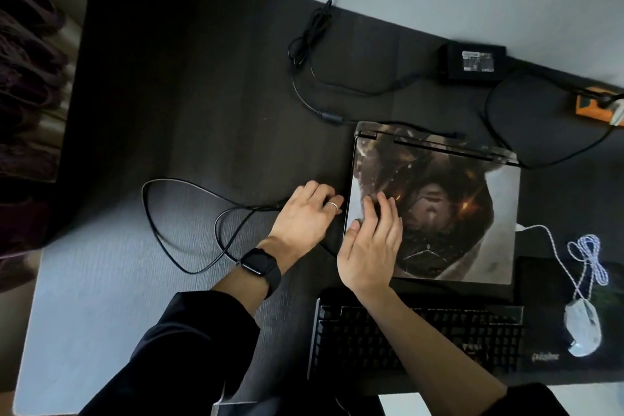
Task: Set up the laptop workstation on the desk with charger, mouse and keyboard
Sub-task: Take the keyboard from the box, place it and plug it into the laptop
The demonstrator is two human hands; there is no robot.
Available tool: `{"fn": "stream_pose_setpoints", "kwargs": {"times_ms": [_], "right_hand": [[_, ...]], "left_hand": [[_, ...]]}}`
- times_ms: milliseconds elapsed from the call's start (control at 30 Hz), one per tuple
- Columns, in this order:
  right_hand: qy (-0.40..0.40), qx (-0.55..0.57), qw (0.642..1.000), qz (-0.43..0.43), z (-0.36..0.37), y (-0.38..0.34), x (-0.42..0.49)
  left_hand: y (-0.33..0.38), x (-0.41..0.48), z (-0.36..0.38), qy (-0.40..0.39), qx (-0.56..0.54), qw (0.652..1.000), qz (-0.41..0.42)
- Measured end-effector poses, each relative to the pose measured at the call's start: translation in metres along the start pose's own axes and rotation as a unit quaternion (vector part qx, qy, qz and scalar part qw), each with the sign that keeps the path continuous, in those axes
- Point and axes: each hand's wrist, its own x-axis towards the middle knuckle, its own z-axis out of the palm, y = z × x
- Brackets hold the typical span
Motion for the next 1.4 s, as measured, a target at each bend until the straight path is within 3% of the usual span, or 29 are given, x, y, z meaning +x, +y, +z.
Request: {"fn": "stream_pose_setpoints", "kwargs": {"times_ms": [367, 500, 667, 800, 1067, 1200, 1400], "right_hand": [[-0.031, 0.0, 1.0, -0.003, 0.002, 0.002, -0.001], [-0.096, -0.002, 0.995, -0.003, -0.006, 0.006, 0.0], [-0.199, 0.025, 0.979, -0.047, -0.027, 0.021, 0.007], [-0.265, 0.042, 0.959, -0.097, -0.051, 0.044, 0.014], [-0.25, 0.096, 0.963, -0.035, -0.089, 0.143, -0.062], [-0.226, 0.082, 0.971, 0.0, -0.09, 0.215, -0.131], [-0.241, 0.065, 0.968, 0.035, -0.086, 0.276, -0.181]], "left_hand": [[0.002, -0.005, 0.006, -0.017, -0.003, 0.999, -0.041], [0.01, -0.002, -0.001, -0.052, 0.033, 0.996, -0.063], [0.03, 0.007, -0.024, -0.162, 0.063, 0.98, -0.096], [0.061, -0.003, -0.037, -0.15, 0.072, 0.972, -0.168], [0.152, -0.074, -0.025, -0.151, 0.055, 0.958, -0.238], [0.2, -0.12, -0.003, -0.189, 0.069, 0.951, -0.236], [0.248, -0.141, 0.022, -0.245, 0.117, 0.897, -0.349]]}}
